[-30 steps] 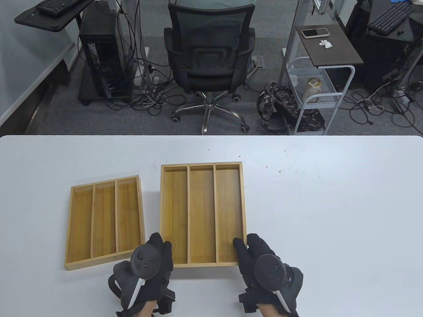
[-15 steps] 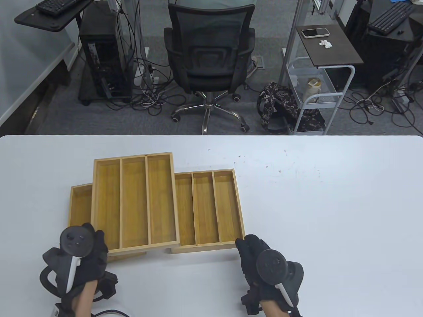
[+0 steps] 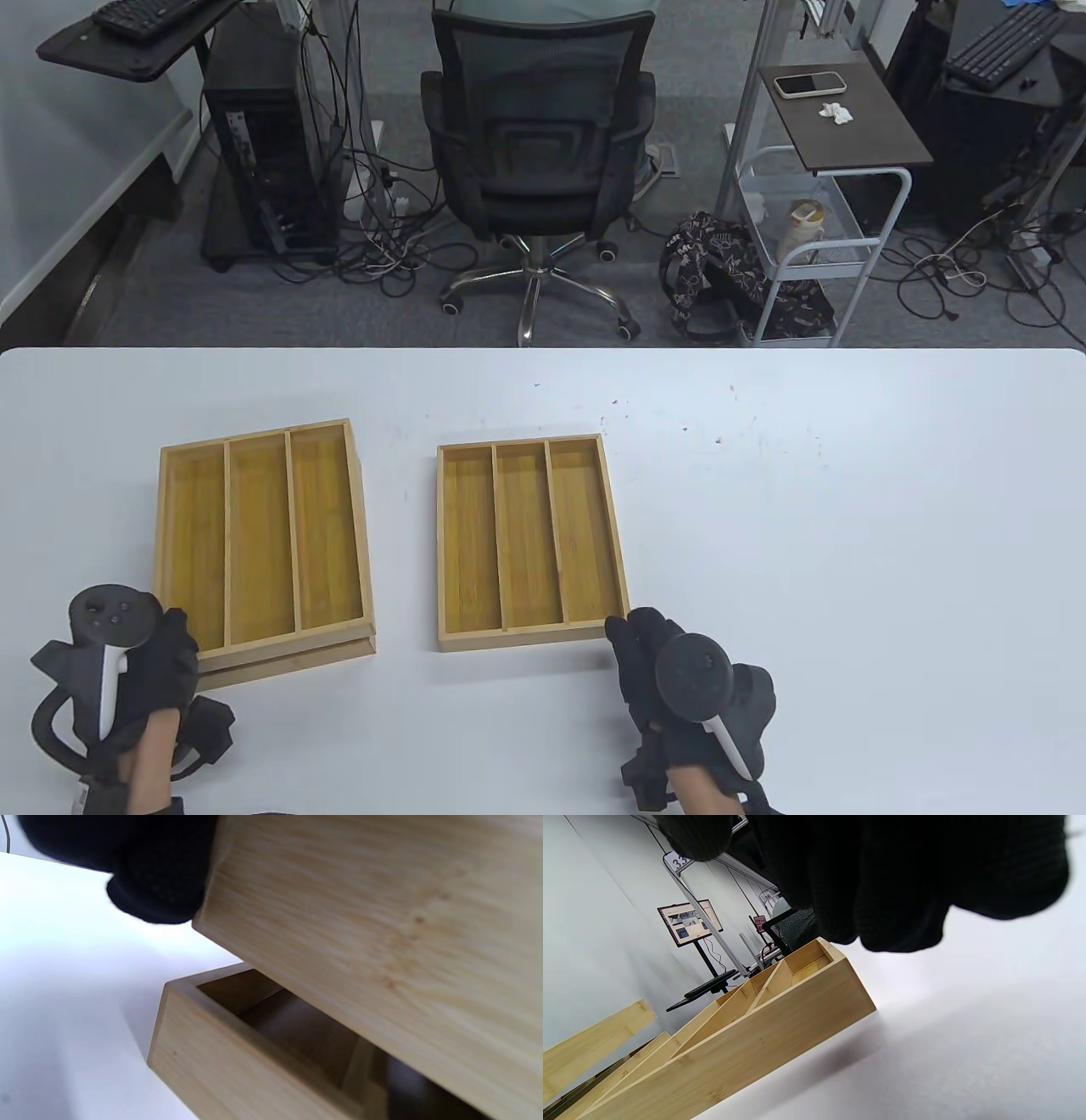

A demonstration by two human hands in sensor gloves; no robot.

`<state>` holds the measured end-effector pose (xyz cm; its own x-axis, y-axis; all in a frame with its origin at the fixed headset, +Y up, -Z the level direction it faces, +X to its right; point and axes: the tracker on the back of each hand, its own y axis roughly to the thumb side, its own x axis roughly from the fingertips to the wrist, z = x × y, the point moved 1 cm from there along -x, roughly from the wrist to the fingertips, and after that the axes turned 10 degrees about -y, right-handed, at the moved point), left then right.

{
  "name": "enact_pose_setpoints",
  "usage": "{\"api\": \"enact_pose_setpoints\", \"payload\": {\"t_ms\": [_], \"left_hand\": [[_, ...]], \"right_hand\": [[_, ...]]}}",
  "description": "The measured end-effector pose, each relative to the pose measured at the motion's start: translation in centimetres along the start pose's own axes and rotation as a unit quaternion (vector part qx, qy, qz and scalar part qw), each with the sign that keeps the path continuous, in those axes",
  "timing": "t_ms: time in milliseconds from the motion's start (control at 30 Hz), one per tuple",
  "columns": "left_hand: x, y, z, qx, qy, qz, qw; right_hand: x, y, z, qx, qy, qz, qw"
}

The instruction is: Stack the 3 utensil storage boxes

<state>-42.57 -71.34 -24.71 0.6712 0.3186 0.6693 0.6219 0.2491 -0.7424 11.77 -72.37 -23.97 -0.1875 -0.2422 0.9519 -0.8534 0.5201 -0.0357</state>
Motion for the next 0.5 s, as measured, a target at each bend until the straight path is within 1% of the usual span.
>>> {"api": "enact_pose_setpoints", "payload": {"t_ms": [100, 133, 233, 333, 500], "left_hand": [[-0.6, -0.1, -0.4, -0.015, -0.001, 0.010, 1.000], [-0.8, -0.2, -0.7, -0.010, -0.010, 0.013, 1.000], [-1.4, -0.4, -1.4, -0.010, -0.014, 0.031, 0.999], [-1.2, -0.4, -1.1, -0.008, -0.005, 0.035, 0.999], [-0.5, 0.5, -1.1, -0.047, 0.020, 0.051, 0.997]], "right_hand": [[0.0, -0.1, 0.0, 0.001, 0.003, 0.002, 1.000], [0.0, -0.1, 0.0, 0.002, 0.004, 0.003, 1.000], [-0.1, -0.2, 0.1, 0.007, 0.008, 0.006, 1.000], [-0.1, -0.3, 0.1, 0.009, 0.011, 0.008, 1.000], [-0.1, -0.2, 0.0, 0.007, 0.008, 0.008, 1.000]]}}
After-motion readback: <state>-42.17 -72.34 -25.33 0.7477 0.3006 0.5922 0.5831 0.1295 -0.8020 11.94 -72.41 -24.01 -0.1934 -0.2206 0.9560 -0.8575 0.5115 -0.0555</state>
